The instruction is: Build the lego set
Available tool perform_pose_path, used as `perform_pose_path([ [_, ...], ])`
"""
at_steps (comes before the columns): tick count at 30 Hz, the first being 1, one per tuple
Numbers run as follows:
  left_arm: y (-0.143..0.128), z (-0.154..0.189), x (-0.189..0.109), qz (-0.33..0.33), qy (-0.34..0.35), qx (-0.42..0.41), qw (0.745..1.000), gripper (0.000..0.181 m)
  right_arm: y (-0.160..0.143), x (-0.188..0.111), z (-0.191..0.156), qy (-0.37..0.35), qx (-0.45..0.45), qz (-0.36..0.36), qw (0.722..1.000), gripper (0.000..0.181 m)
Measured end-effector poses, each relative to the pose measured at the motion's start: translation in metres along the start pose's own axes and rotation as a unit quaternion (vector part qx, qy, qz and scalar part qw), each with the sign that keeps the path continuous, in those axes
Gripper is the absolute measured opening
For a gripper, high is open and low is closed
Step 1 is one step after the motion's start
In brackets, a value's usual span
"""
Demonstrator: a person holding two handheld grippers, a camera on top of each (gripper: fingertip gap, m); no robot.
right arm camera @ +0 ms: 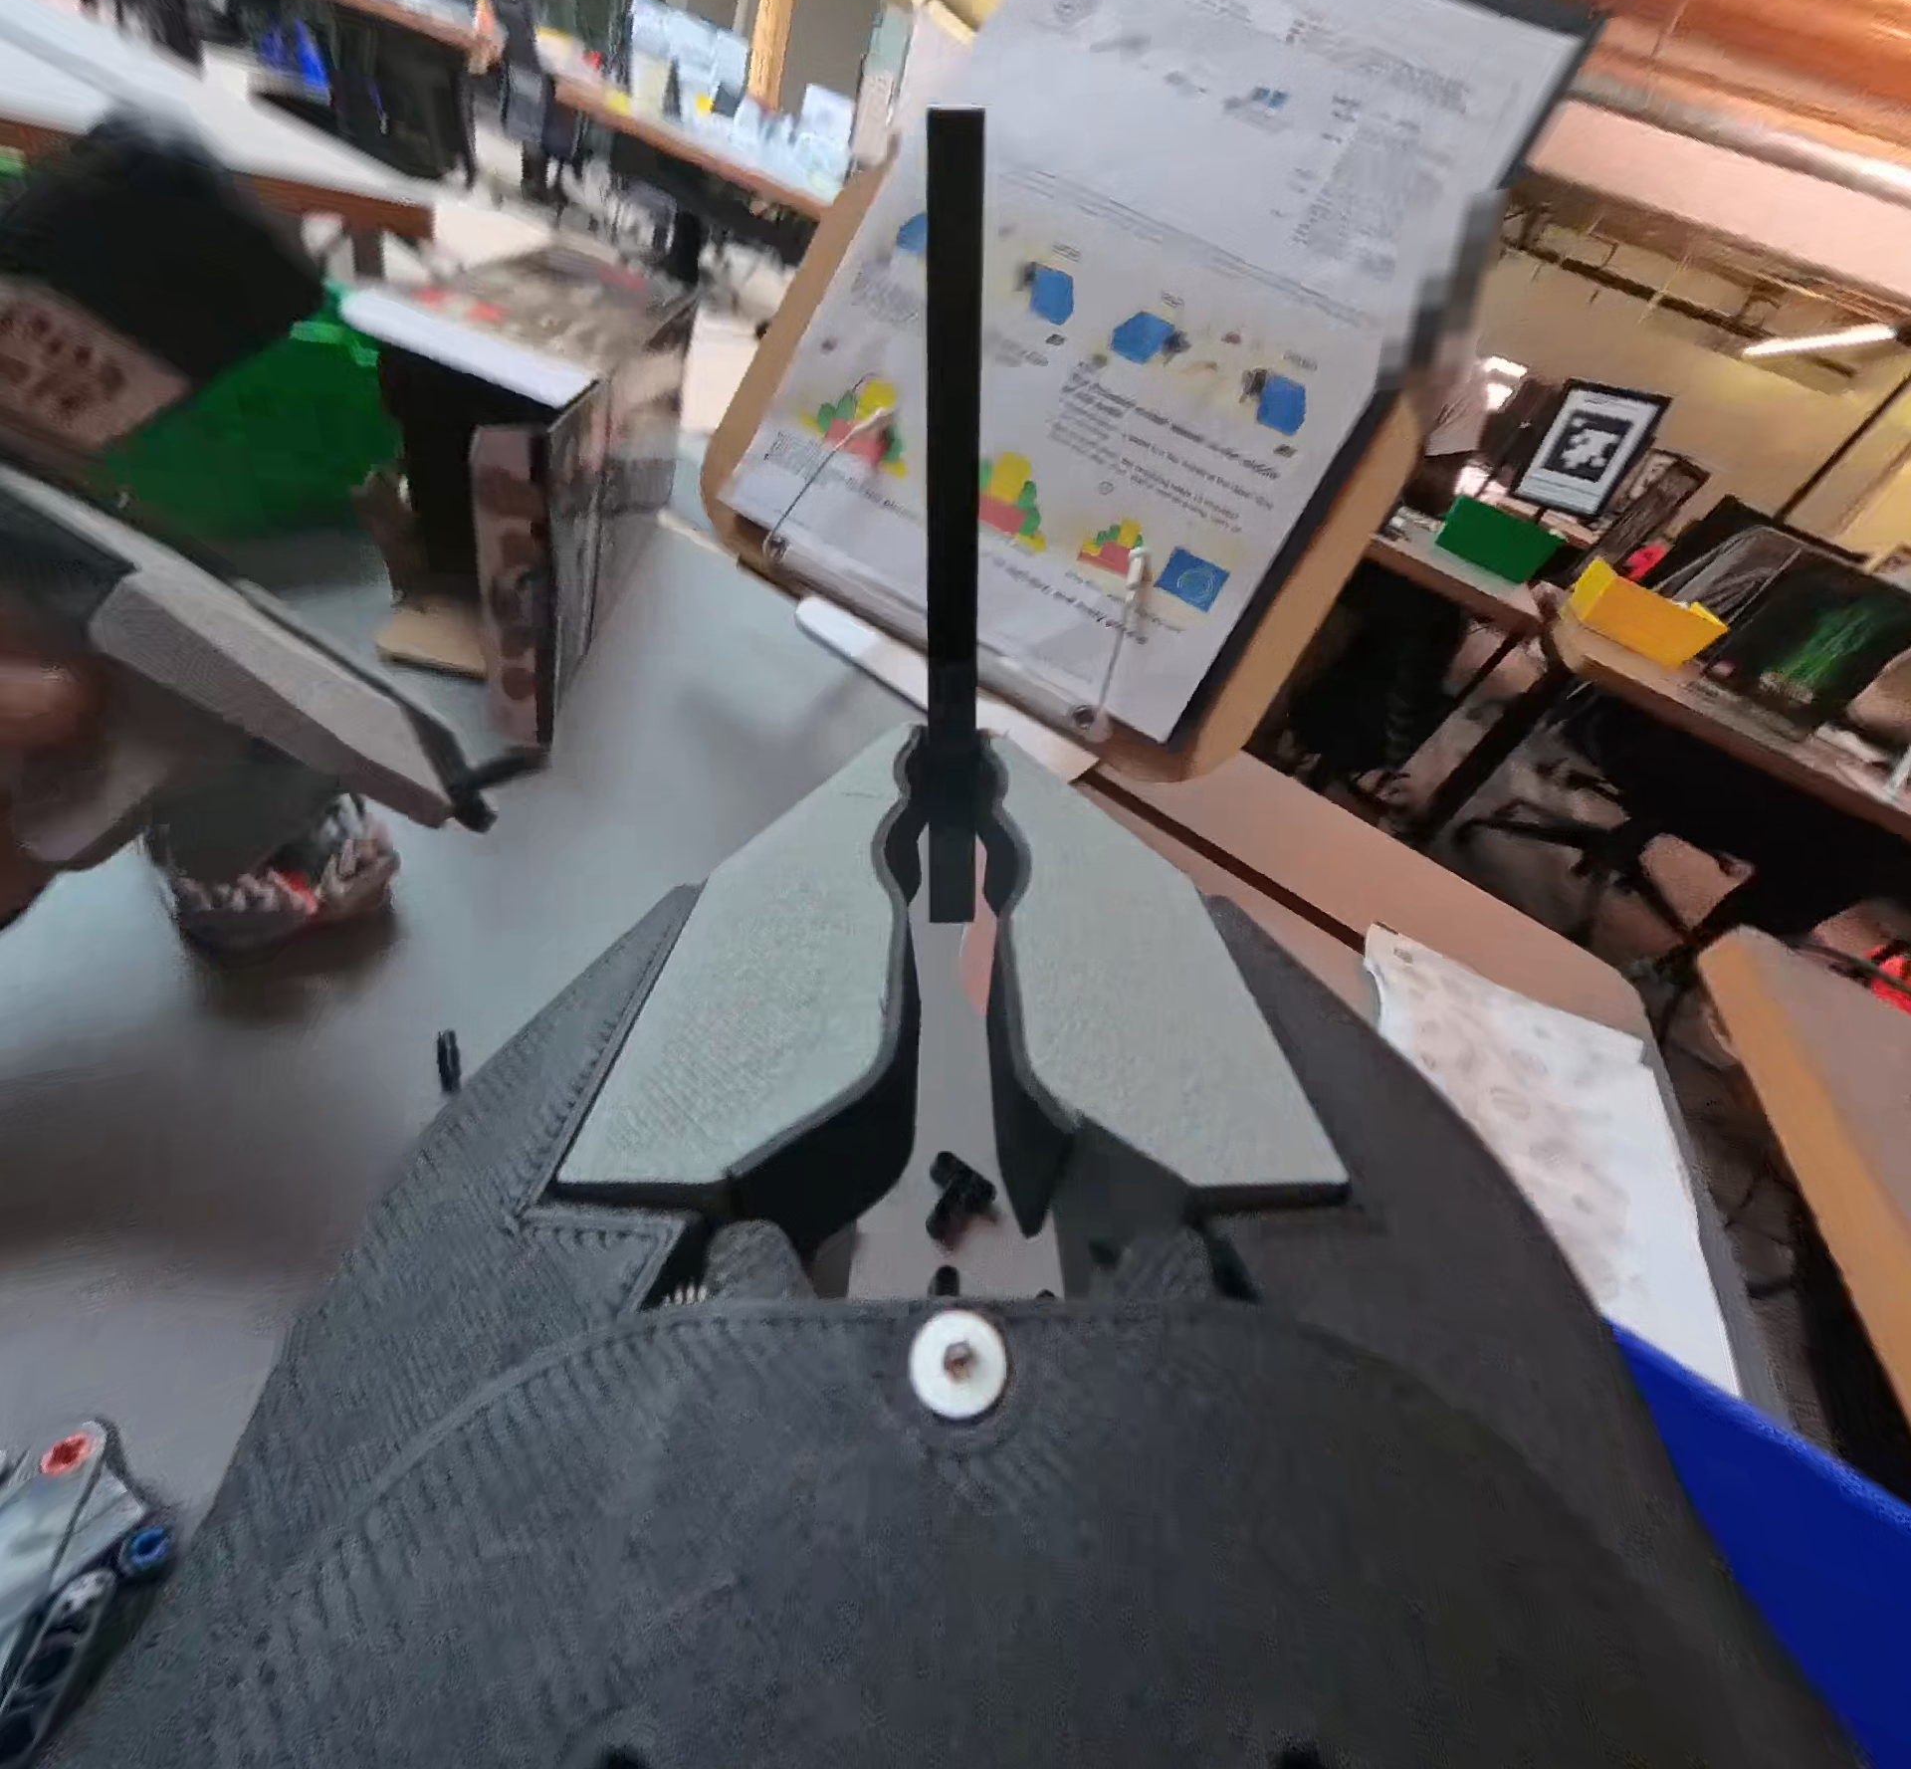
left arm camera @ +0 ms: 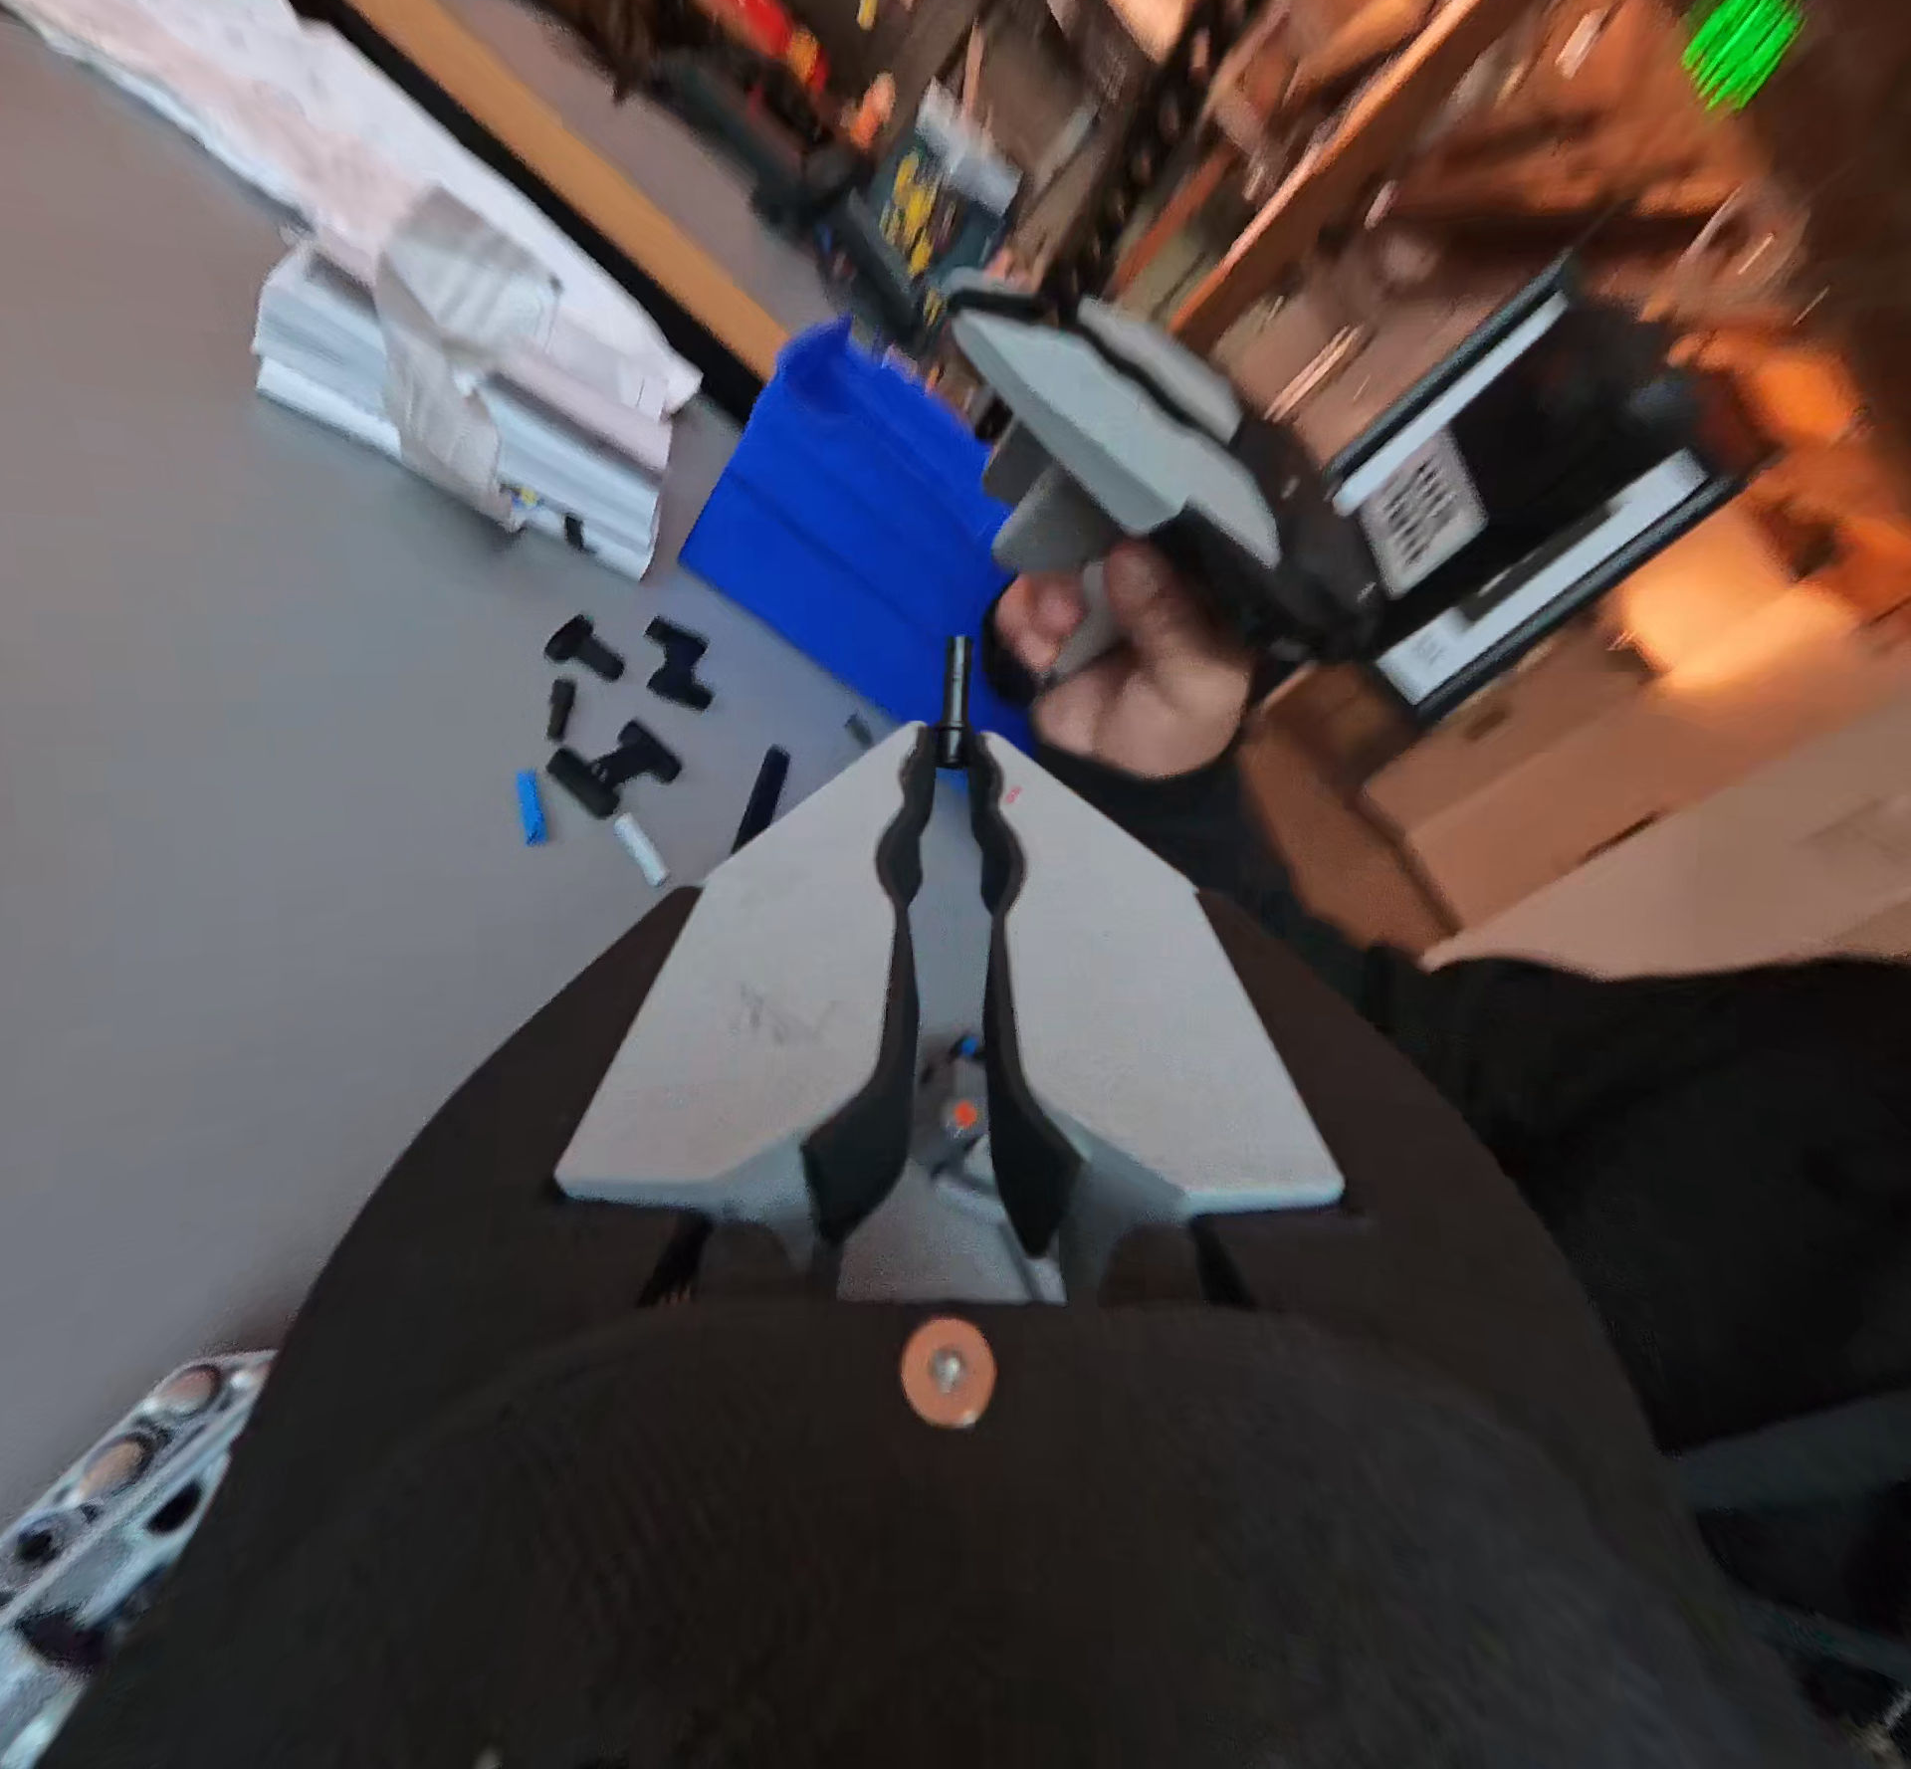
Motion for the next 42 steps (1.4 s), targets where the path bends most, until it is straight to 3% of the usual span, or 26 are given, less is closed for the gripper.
perform_pose_path([
  [2,-0.014,-0.007,0.008,-0.051,0.044,0.049,0.997,0.005,-0.002,0.007,-0.007,0.017,-0.006,-0.018,1.0,0.003],
  [5,-0.028,-0.035,0.013,-0.121,0.161,0.132,0.971,0.005,-0.007,0.011,-0.014,0.071,0.027,-0.036,0.996,0.004],
  [9,-0.052,-0.057,0.023,-0.212,0.216,0.174,0.937,0.022,-0.024,0.01,-0.015,0.088,0.025,-0.084,0.992,0.004],
  [12,-0.077,-0.072,0.029,-0.28,0.242,0.18,0.911,0.045,-0.037,0.009,-0.022,0.111,0.032,-0.128,0.985,0.004],
  [13,-0.077,-0.07,0.032,-0.274,0.236,0.182,0.915,0.041,-0.041,0.008,-0.023,0.113,0.032,-0.142,0.983,0.004],
  [16,-0.077,-0.067,0.034,-0.273,0.23,0.18,0.917,0.057,-0.042,0.003,-0.025,0.109,0.037,-0.159,0.981,0.004],
  [19,-0.072,-0.066,0.033,-0.253,0.222,0.171,0.926,0.065,-0.024,-0.019,-0.021,0.085,0.059,-0.168,0.98,0.004],
  [22,-0.062,-0.061,0.03,-0.226,0.217,0.167,0.935,0.069,0.002,-0.072,0.001,0.033,0.078,-0.183,0.979,0.005],
  [24,-0.052,-0.054,0.027,-0.2,0.212,0.169,0.942,0.071,0.002,-0.122,0.03,-0.018,0.096,-0.224,0.97,0.005],
  [26,-0.046,-0.047,0.024,-0.184,0.205,0.172,0.946,0.074,-0.019,-0.168,0.057,-0.052,0.123,-0.283,0.95,0.005],
  [28,-0.041,-0.045,0.02,-0.171,0.21,0.177,0.946,0.074,-0.06,-0.2,0.067,-0.047,0.169,-0.344,0.922,0.008],
  [29,-0.039,-0.045,0.018,-0.167,0.214,0.181,0.945,0.074,-0.085,-0.21,0.068,-0.039,0.197,-0.37,0.907,0.018],
  [32,-0.031,-0.044,0.013,-0.15,0.225,0.191,0.944,0.074,-0.149,-0.223,0.052,0.0,0.269,-0.425,0.864,0.018],
  [34,-0.028,-0.042,0.009,-0.143,0.226,0.189,0.945,0.074,-0.169,-0.233,0.056,-0.024,0.269,-0.459,0.846,0.026],
  [38,-0.021,-0.037,-0.003,-0.133,0.238,0.197,0.942,0.074,-0.14,-0.23,0.066,-0.037,0.264,-0.399,0.878,0.029],
  [42,-0.023,-0.025,-0.024,-0.141,0.237,0.203,0.94,0.074,-0.08,-0.223,0.051,-0.036,0.217,-0.317,0.923,0.028],
])
Point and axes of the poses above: each gripper's, where its closed fingertips meet, x out along the fingers, y out of its top, z = x × y across the jaws, the point moved 1 cm from there along -x, back along the fingers, and after that the axes turned 9 degrees about y, right-handed, at the moved point
